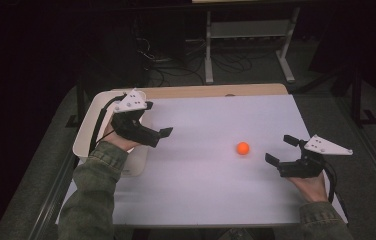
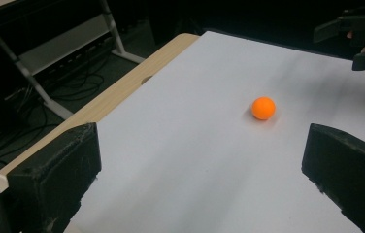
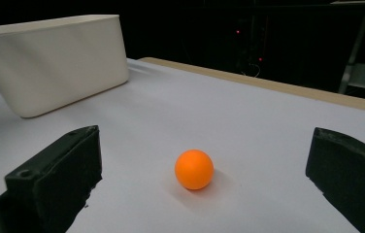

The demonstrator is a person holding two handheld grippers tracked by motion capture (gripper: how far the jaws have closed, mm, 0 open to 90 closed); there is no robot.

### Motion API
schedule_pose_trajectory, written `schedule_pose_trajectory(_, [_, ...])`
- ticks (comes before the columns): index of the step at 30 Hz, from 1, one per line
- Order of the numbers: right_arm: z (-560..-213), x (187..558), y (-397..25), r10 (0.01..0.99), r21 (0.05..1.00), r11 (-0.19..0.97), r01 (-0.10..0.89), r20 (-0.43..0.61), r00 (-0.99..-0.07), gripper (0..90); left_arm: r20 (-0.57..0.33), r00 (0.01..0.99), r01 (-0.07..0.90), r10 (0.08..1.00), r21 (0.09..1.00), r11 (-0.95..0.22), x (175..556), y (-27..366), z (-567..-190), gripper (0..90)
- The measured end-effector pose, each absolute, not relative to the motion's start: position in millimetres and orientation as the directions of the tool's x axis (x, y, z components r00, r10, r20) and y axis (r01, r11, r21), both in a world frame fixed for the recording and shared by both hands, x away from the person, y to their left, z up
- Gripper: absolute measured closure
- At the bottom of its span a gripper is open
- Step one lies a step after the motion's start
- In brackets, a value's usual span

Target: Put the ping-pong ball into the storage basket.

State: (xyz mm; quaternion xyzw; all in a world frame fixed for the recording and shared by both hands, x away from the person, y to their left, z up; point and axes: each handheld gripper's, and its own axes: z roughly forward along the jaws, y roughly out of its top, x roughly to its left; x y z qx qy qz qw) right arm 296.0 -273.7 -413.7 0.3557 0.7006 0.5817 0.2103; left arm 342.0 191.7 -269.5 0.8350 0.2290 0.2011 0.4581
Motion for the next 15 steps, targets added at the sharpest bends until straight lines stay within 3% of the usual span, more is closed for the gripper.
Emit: schedule_pose_trajectory(15, [-413,296,-274,0.732,0.967,0.063,0.247,0.124,-0.670,0.0,0.126,0.853,0.191,0.507,0.829,-0.526,354,166,-273,0.0])
